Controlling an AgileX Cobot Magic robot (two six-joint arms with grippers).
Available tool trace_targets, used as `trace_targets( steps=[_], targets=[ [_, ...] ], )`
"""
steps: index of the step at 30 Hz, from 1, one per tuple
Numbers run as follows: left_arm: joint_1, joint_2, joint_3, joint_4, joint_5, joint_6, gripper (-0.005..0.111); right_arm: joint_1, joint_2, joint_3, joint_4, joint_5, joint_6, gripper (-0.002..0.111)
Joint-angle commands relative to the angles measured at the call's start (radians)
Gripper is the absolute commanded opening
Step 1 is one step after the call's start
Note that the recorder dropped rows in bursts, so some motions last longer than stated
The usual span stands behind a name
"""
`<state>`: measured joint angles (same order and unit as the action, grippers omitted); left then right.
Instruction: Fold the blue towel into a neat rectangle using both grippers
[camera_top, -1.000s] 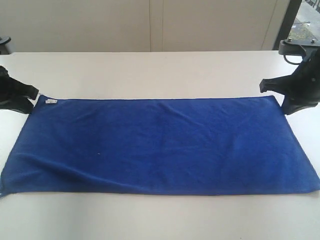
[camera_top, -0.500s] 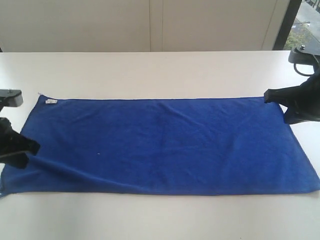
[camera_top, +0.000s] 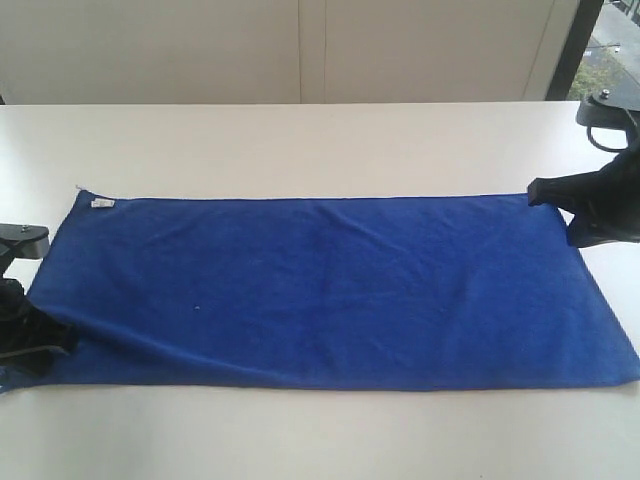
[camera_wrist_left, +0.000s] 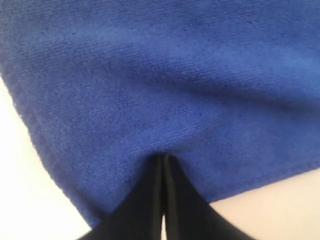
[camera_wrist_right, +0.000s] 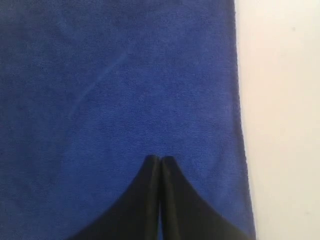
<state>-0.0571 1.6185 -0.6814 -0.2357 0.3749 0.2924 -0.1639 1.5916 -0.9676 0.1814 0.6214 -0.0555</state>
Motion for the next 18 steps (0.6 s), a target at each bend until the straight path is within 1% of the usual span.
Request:
trace_targets(
  steps=[1,4,5,11,18],
  targets=[
    [-0.005,0.032,0.023,0.085,0.093,-0.006,0.000,-0.005,-0.008,0.002,0.005,-0.014,-0.017,0.000],
    [-0.005,0.032,0.023,0.091,0.098,-0.006,0.000,-0.005,-0.008,0.002,0.005,-0.015,-0.017,0.000],
    [-0.005,0.032,0.023,0.117,0.108,-0.006,0.000,-0.005,-0.008,0.002,0.005,-0.015,-0.017,0.000],
    [-0.005,0.032,0.023,0.163,0.113,-0.006,0.000,-0.005,-0.008,0.002,0.005,-0.017,-0.017,0.000],
    [-0.005,0.032,0.017,0.167,0.111,-0.006,0.000,-0.005,-0.008,0.002,0.008,-0.020,-0.017,0.000]
  ],
)
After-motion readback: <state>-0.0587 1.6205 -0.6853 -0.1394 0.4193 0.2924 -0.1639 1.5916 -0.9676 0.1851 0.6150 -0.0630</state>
